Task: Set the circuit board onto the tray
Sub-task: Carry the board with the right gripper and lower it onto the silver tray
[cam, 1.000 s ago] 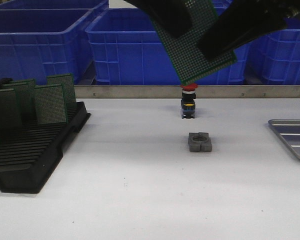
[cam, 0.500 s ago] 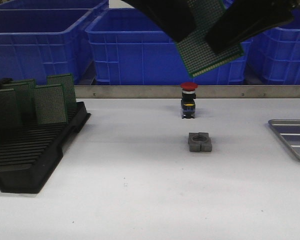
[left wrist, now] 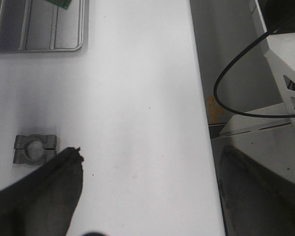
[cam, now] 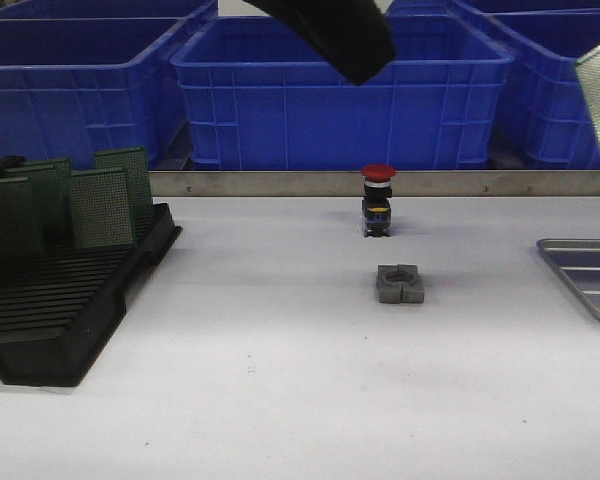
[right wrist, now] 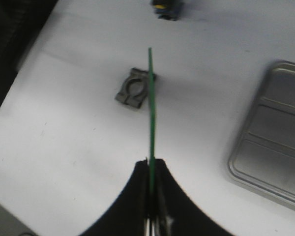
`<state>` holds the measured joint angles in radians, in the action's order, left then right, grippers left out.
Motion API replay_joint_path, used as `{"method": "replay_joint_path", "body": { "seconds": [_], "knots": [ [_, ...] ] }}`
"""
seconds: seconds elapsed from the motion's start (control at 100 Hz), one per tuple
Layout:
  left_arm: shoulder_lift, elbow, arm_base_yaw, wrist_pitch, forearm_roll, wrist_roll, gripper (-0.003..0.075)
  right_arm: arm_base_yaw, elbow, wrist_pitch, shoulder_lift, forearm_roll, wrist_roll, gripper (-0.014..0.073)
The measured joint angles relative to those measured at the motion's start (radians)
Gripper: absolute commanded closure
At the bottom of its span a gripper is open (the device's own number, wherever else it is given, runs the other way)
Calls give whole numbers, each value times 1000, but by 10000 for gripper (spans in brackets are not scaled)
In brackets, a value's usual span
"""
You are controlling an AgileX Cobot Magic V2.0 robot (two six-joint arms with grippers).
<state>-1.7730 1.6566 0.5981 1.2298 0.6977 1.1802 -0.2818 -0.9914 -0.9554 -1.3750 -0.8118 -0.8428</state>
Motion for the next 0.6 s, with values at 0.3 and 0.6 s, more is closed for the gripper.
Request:
{"method": "replay_joint_path", "body": {
  "seconds": [0.3, 0.6],
  "knots": [
    [0, 0, 0, 1, 0, 0, 183, -149, -20, 31, -221, -90, 18, 659],
    [0, 0, 0, 1, 0, 0, 184, -151, -61, 56, -420, -155, 18, 659]
  ]
}}
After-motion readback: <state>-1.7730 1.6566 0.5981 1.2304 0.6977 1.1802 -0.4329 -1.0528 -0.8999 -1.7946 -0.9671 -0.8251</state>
